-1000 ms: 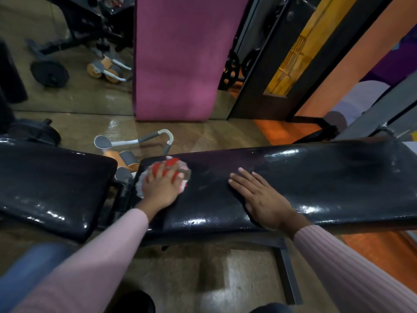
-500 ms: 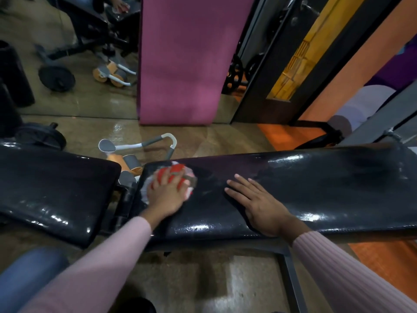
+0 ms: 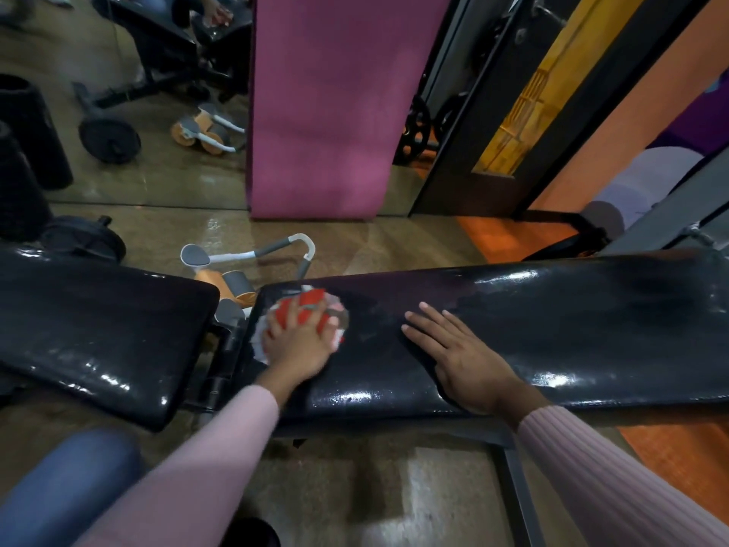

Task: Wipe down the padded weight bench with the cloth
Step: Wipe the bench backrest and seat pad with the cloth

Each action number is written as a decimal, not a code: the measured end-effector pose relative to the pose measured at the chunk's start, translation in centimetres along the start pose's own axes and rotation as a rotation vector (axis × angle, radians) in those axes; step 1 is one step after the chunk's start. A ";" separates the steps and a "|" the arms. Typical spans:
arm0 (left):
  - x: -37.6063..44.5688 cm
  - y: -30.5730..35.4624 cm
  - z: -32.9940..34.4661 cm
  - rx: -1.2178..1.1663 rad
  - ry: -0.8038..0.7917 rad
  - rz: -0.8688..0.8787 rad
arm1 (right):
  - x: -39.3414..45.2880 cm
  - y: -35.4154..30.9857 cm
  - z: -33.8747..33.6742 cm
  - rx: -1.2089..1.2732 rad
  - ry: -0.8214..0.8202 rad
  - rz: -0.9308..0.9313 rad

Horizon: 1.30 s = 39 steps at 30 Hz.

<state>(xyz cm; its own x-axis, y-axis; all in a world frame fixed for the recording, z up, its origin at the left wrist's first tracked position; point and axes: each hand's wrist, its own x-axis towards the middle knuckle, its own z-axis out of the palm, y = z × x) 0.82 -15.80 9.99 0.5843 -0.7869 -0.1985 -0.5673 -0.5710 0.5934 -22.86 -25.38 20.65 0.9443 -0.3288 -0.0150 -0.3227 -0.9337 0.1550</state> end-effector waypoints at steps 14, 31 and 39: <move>-1.0 -4.0 -0.7 -0.079 0.004 -0.074 | 0.0 0.1 0.2 -0.069 -0.038 0.069; -5.9 -2.8 0.6 0.034 0.012 0.145 | -0.2 0.1 0.3 -0.125 -0.038 0.098; -0.2 2.7 0.0 0.037 -0.061 0.242 | -0.1 -0.2 0.1 -0.125 -0.051 0.109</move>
<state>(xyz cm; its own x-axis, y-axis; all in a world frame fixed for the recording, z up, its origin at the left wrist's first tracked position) -0.81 -17.20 11.67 0.3932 -0.9138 -0.1019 -0.7081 -0.3717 0.6003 -22.94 -25.20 20.53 0.8986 -0.4369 -0.0415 -0.4092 -0.8684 0.2801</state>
